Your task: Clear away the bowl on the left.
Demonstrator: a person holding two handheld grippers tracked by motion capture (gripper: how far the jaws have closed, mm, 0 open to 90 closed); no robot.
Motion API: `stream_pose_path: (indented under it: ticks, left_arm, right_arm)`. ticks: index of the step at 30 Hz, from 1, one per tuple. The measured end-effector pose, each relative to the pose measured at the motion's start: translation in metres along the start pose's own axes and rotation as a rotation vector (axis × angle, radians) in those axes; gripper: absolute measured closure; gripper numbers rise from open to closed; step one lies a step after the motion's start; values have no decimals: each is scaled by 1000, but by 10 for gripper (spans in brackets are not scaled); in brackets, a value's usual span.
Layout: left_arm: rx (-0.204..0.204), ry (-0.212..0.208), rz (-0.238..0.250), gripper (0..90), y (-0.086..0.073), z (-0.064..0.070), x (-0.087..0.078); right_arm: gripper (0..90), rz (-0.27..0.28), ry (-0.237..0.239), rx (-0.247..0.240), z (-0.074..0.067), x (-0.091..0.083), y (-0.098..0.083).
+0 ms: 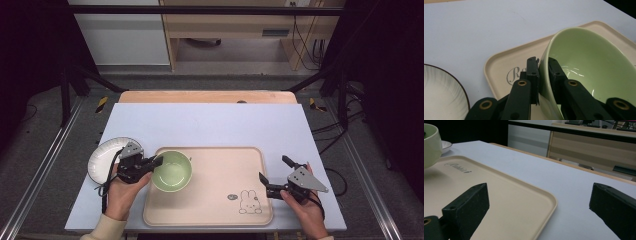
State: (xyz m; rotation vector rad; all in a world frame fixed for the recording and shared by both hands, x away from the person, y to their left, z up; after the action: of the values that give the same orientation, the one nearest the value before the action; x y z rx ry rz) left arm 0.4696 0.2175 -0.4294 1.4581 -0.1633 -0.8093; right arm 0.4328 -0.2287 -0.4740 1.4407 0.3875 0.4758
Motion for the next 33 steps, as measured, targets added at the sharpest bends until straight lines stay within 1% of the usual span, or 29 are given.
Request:
stream_pose_path:
  ticks: [5, 10, 12, 13, 15, 16, 17, 21, 27, 31, 33]
  left_arm:
    - [-6, -14, -1, 815, -1, 4, 3]
    - [-8, -38, -11, 815, -5, 12, 9]
    - [-11, -58, -22, 814, -7, 18, 13]
    - [-10, -76, -27, 814, -8, 25, 16]
    - [-6, -84, -28, 814, -9, 27, 18]
    - [-7, -105, -30, 814, -9, 34, 21]
    - [-7, -105, -30, 814, -9, 34, 21]
    - [-18, -149, -41, 814, -12, 46, 28]
    - [-19, -170, -47, 813, -13, 57, 35]
    - [-10, -168, -57, 812, -15, 59, 39]
    - [-13, -164, -57, 811, -15, 59, 40]
  right_arm:
    - [29, 0, 0, 0, 0, 0, 0]
    - [29, -2, 0, 0, 0, 0, 0]
    - [29, -2, 0, 2, 0, 0, 0]
    - [29, -1, 0, 1, 0, 0, 0]
    - [29, -1, 0, 1, 0, 0, 0]
    - [29, -1, 1, 0, 0, 0, 0]
    - [29, -1, 1, 0, 0, 0, 0]
    - [29, -2, 1, 0, 0, 0, 0]
    - [29, -3, 1, 2, 0, 0, 0]
    - [29, -4, 1, 1, 0, 0, -1]
    - [29, -4, 1, 2, 0, 0, 0]
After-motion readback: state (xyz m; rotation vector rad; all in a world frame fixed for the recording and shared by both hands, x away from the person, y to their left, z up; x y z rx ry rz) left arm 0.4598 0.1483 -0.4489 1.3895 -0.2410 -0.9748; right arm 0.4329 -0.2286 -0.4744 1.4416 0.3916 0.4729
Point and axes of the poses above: each handheld gripper's, and its own axes: x roughly forward along the jaws, y roughly out of its top, z roughly to its right, the point moved 2 cm from there along x, roughly forward along the jaws, and after that the axes turned 12 degrees about z, right-handed, at the moved point
